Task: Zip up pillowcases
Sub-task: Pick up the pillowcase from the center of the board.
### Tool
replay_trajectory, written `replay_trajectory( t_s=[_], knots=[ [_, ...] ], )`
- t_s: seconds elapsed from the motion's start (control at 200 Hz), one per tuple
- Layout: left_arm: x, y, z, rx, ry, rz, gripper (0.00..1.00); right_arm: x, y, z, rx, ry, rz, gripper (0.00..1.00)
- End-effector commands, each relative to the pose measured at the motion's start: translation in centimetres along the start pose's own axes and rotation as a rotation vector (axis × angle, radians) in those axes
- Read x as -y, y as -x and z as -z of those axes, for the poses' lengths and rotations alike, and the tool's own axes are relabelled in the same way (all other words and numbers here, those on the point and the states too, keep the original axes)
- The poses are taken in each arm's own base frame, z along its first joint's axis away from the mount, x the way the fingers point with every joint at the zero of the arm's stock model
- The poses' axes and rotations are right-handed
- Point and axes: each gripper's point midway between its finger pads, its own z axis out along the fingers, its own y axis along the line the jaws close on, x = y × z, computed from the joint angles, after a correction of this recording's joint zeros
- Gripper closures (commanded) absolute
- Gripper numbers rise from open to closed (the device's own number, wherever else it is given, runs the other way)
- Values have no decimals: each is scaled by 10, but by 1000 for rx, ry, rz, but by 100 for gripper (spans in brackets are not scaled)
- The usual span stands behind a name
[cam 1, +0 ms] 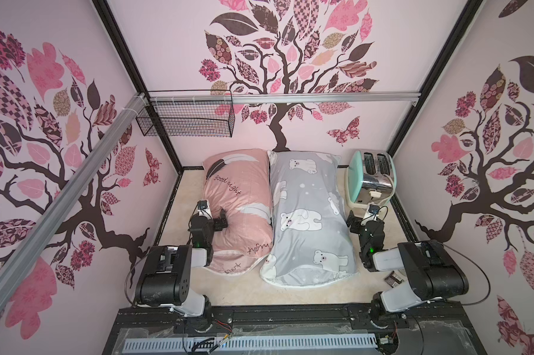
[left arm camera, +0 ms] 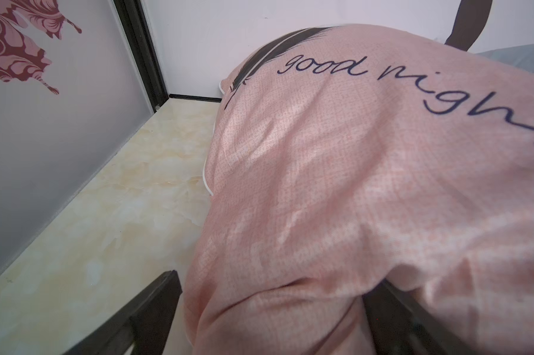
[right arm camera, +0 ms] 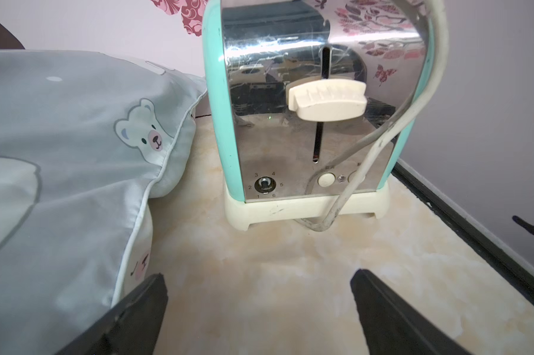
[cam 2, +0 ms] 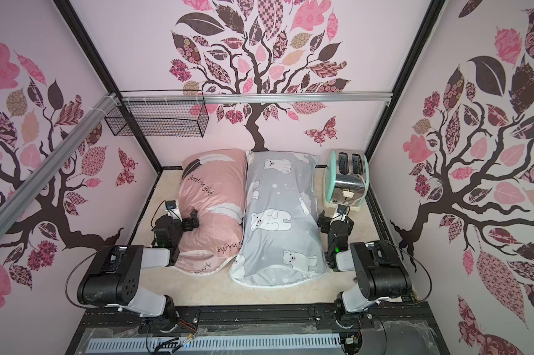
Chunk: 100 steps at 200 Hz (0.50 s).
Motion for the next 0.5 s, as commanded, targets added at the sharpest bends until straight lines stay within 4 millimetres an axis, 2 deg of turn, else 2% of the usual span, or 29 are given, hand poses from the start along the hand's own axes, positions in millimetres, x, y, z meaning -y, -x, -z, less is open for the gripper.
replay_trajectory(
  t_s=[0.0, 0.495],
  knots=[
    [-5, -7, -6, -31, 31, -33, 2, -2, 7, -5, 20, -6, 2, 1],
    [-5, -6, -7, -36, 22, -27, 2, -3, 6, -7, 14, -5, 1, 1]
  ],
)
